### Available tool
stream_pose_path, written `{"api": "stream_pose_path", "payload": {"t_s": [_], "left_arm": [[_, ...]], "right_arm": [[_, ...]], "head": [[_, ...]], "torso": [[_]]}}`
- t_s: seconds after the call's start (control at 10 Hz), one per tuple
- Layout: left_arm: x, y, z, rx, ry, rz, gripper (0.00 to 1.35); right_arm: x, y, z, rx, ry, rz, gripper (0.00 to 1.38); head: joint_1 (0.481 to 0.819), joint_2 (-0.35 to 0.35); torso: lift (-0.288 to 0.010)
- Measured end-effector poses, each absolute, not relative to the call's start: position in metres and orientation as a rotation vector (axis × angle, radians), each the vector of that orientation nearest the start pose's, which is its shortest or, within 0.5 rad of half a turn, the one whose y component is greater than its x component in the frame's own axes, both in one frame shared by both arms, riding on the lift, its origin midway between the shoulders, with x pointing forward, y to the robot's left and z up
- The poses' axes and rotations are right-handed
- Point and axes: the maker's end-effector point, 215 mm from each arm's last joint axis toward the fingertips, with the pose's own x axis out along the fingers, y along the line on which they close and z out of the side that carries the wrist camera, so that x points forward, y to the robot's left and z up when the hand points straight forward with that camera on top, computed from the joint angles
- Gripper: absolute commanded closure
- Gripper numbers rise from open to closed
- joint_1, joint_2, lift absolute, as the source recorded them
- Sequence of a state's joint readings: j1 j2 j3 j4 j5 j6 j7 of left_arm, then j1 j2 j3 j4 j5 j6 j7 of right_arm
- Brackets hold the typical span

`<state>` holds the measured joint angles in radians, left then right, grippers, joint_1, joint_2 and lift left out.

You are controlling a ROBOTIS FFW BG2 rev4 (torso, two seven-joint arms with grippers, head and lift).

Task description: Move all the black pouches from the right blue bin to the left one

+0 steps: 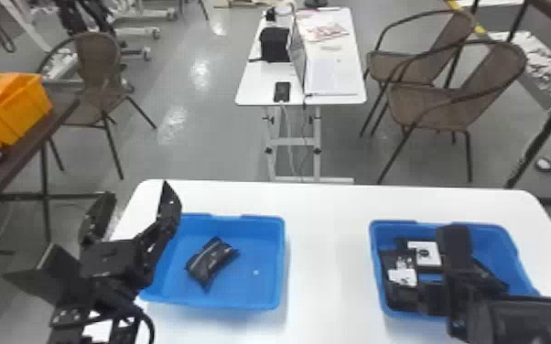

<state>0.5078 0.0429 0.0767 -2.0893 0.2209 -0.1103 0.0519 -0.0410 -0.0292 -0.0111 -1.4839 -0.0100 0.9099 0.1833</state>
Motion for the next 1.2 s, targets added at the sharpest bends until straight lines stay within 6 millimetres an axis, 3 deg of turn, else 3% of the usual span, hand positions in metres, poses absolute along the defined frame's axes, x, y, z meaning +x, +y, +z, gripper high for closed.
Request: {"api": "stream_pose_path", "payload": {"t_s": [0.3, 0.4, 0.5, 0.6, 0.8, 1.2], "left_arm": [[0.442, 0.288, -0.284, -0.144, -0.127, 0.103, 0.19], [0.442, 0.288, -0.283, -0.144, -0.131, 0.103, 0.19], [0.442, 0.289, -0.283, -0.143, -0.134, 0.104, 0.19], [0.441, 0.289, -0.284, -0.143, -0.135, 0.105, 0.19], [0.440, 0.290, -0.285, -0.149, -0.135, 0.107, 0.19], [0.440, 0.288, -0.285, -0.155, -0.144, 0.107, 0.19]], "right_arm": [[0.480, -0.209, -0.604, 0.078, 0.988, 0.150, 0.40], [0.480, -0.210, -0.606, 0.076, 0.998, 0.148, 0.55], [0.480, -0.210, -0.610, 0.074, 1.006, 0.153, 0.86], [0.480, -0.209, -0.611, 0.075, 1.002, 0.167, 0.91], [0.479, -0.207, -0.613, 0.089, 0.983, 0.175, 1.25], [0.466, -0.209, -0.613, 0.116, 0.961, 0.161, 1.25]], "head": [[0.695, 0.095], [0.695, 0.095], [0.695, 0.095], [0.695, 0.097], [0.695, 0.100], [0.695, 0.099]], "torso": [[0.010], [0.010], [0.010], [0.010], [0.010], [0.010]]}}
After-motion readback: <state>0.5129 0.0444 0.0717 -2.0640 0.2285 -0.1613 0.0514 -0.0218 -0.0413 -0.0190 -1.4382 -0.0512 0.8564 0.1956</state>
